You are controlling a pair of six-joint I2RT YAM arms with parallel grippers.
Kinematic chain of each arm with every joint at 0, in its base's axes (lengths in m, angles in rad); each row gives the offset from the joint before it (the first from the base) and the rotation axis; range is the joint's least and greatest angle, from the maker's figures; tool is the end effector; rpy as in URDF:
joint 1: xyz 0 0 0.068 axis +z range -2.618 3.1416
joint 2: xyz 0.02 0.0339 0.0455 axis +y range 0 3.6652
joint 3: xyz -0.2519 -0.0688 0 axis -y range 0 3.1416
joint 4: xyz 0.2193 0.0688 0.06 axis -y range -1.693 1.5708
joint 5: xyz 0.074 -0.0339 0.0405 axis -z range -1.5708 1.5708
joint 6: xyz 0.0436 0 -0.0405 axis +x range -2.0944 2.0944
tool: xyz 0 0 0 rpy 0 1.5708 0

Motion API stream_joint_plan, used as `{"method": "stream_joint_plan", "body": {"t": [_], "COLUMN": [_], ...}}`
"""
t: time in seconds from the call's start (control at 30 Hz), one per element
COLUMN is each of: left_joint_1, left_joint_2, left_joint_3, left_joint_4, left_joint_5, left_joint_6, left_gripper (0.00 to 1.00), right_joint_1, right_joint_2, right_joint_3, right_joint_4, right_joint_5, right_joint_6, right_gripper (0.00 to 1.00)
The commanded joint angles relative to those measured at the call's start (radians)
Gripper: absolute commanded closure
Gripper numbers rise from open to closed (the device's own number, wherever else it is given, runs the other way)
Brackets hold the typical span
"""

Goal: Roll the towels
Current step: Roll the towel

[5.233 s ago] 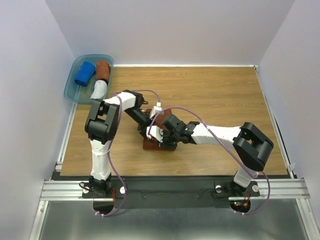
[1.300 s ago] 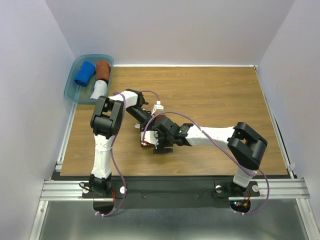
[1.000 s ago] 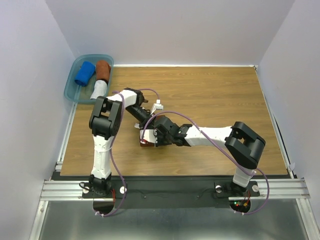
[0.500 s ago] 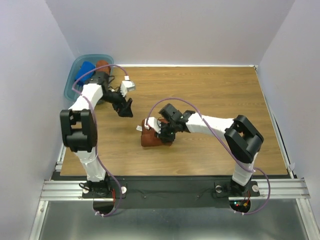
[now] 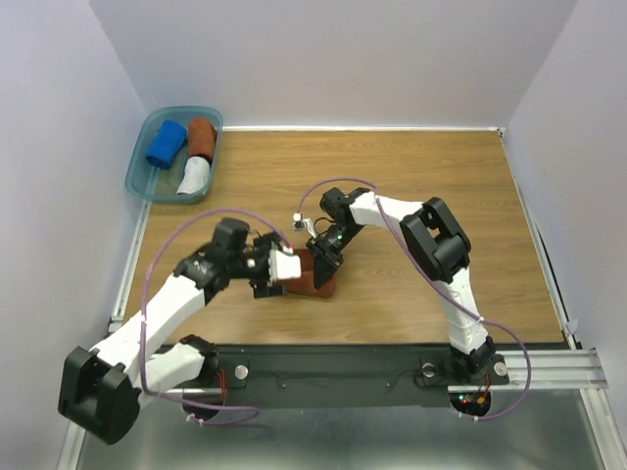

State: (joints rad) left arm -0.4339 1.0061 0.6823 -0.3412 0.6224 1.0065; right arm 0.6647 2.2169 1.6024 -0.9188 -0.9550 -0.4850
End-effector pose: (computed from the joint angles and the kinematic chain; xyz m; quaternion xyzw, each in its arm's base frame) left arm 0.1692 -0.1064 0.2459 0.6653 0.5551 -0.1465 0.4774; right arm 0.2844 0.2681 0.1381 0.4900 -0.7406 -0.4591 0.0246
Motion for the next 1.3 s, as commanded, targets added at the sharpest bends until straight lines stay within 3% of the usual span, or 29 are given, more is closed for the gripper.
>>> {"method": "stream_joint_plan", "body": {"t": [0.0,0.27,0.43,0.6,0.77,0.9,0.93,0.97,1.0,1.1,1.13,1.27], "left_joint_1": [-0.146,-0.406,-0.482,-0.486,-0.486,-0.486,-0.488,-0.486,-0.486,-0.486,-0.486,-0.486], "left_joint_2": [-0.099,-0.136,-0.042,0.069,0.114,0.161,0.175,0.18,0.187,0.196,0.212,0.284], "left_joint_3": [-0.14,-0.276,-0.285,-0.296,-0.342,-0.349,-0.322,-0.281,-0.261,-0.187,-0.166,-0.073], "left_joint_4": [0.2,0.335,0.39,0.467,0.545,0.555,0.538,0.48,0.446,0.343,0.294,0.147], "left_joint_5": [-0.232,-0.389,-0.428,-0.475,-0.524,-0.561,-0.561,-0.538,-0.521,-0.449,-0.429,-0.359], "left_joint_6": [0.041,0.125,0.15,0.153,0.191,0.196,0.164,0.152,0.141,0.083,0.069,-0.04], "left_gripper": [0.01,0.01,0.03,0.12,0.14,0.29,0.4,0.46,0.6,0.78,0.83,0.87], "right_joint_1": [-0.004,-0.03,-0.04,-0.051,-0.063,-0.068,-0.07,-0.076,-0.082,-0.12,-0.132,-0.224], "right_joint_2": [0.105,0.237,0.286,0.303,0.357,0.366,0.359,0.342,0.333,0.284,0.27,0.166], "right_joint_3": [0.036,0.119,0.142,0.157,0.188,0.191,0.191,0.194,0.198,0.221,0.246,0.312], "right_joint_4": [-0.238,-0.313,-0.33,-0.342,-0.371,-0.38,-0.379,-0.377,-0.376,-0.373,-0.371,-0.35], "right_joint_5": [-0.12,-0.168,-0.192,-0.176,-0.174,-0.169,-0.165,-0.16,-0.156,-0.148,-0.142,-0.097], "right_joint_6": [-0.04,-0.067,-0.067,-0.079,-0.102,-0.127,-0.135,-0.136,-0.13,-0.104,-0.081,-0.028], "right_gripper": [0.95,0.93,0.93,0.92,0.92,0.91,0.85,0.72,0.67,0.49,0.46,0.32]}}
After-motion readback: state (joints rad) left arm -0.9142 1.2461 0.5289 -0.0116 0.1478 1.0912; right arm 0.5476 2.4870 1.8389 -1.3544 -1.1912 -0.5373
